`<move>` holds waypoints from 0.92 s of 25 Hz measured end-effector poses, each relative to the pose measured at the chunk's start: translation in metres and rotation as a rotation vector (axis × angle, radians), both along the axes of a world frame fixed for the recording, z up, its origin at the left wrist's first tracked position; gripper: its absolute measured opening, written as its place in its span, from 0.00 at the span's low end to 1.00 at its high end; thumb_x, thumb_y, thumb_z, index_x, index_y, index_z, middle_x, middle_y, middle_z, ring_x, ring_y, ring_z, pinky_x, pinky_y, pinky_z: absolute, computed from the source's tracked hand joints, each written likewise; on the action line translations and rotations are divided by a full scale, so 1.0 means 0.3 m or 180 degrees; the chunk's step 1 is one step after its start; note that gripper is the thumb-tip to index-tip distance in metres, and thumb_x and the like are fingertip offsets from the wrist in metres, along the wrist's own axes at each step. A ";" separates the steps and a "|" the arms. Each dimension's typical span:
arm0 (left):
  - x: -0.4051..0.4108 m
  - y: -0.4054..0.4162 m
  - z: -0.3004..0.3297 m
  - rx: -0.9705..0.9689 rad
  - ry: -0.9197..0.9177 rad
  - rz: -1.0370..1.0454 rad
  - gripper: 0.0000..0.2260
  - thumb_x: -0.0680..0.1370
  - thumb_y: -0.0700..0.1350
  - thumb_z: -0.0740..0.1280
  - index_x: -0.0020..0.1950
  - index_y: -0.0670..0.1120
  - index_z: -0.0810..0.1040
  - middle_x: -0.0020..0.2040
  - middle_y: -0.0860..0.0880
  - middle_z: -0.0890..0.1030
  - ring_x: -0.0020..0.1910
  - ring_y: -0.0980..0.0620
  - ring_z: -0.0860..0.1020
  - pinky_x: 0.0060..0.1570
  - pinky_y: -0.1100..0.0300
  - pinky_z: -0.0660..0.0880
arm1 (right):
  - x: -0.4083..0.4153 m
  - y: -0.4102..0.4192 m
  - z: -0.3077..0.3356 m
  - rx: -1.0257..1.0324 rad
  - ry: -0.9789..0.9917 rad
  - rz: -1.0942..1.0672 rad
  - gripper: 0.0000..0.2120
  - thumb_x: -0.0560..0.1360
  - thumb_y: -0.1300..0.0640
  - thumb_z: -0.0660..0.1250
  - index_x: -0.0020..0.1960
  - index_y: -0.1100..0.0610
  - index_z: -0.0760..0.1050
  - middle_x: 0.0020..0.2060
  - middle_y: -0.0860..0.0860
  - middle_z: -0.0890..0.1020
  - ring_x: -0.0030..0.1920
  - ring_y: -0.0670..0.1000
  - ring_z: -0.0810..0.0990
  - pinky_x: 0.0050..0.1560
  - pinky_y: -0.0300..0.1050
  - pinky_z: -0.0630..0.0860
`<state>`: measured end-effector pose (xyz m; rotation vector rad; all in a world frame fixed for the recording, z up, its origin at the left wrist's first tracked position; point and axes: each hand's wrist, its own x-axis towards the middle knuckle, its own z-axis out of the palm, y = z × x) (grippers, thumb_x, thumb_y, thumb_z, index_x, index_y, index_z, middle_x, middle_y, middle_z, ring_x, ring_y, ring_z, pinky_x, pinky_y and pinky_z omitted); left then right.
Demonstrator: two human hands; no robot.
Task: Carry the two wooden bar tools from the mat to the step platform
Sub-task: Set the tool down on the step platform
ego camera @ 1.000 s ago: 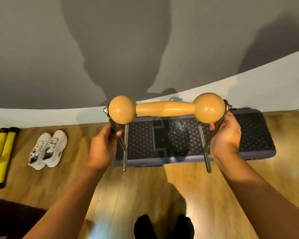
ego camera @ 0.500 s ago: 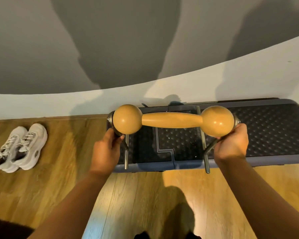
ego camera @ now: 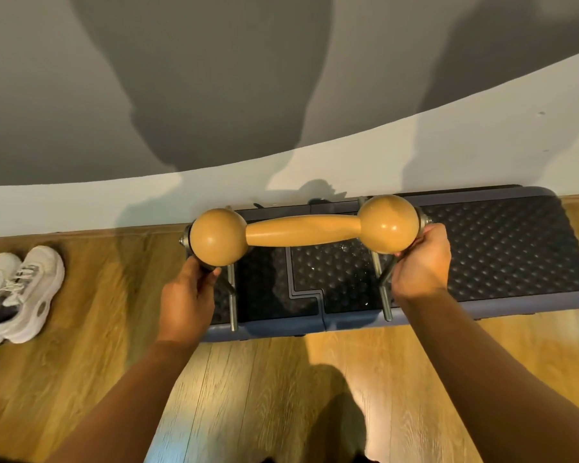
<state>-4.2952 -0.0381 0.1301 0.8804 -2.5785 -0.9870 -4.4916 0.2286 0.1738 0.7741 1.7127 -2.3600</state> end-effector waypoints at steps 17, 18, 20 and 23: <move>-0.048 -0.014 -0.033 -0.0036 -0.0276 -0.0112 0.05 0.82 0.38 0.68 0.58 0.39 0.79 0.34 0.48 0.80 0.31 0.54 0.79 0.29 0.58 0.74 | -0.050 -0.001 -0.102 0.0051 -0.0770 -0.0269 0.14 0.79 0.55 0.56 0.34 0.49 0.62 0.26 0.42 0.72 0.35 0.46 0.67 0.40 0.44 0.66; -0.049 -0.012 -0.032 -0.0039 -0.0275 -0.0105 0.05 0.82 0.37 0.68 0.58 0.39 0.79 0.34 0.48 0.80 0.31 0.54 0.79 0.28 0.57 0.74 | -0.052 0.000 -0.106 0.0061 -0.0771 -0.0268 0.14 0.79 0.55 0.56 0.35 0.49 0.62 0.26 0.42 0.72 0.35 0.46 0.68 0.41 0.44 0.66; -0.050 -0.006 -0.025 -0.0038 -0.0281 -0.0074 0.05 0.82 0.36 0.67 0.58 0.39 0.79 0.33 0.49 0.79 0.30 0.54 0.78 0.27 0.59 0.72 | -0.052 0.000 -0.111 0.0050 -0.0714 -0.0274 0.14 0.79 0.55 0.56 0.34 0.48 0.62 0.25 0.42 0.71 0.32 0.44 0.67 0.39 0.42 0.66; -0.053 -0.001 -0.019 -0.0079 -0.0329 -0.0059 0.05 0.81 0.36 0.68 0.57 0.38 0.79 0.32 0.48 0.79 0.29 0.52 0.78 0.26 0.58 0.71 | -0.053 0.001 -0.119 0.0041 -0.0572 -0.0261 0.16 0.80 0.57 0.55 0.34 0.49 0.60 0.24 0.41 0.70 0.26 0.42 0.67 0.36 0.40 0.65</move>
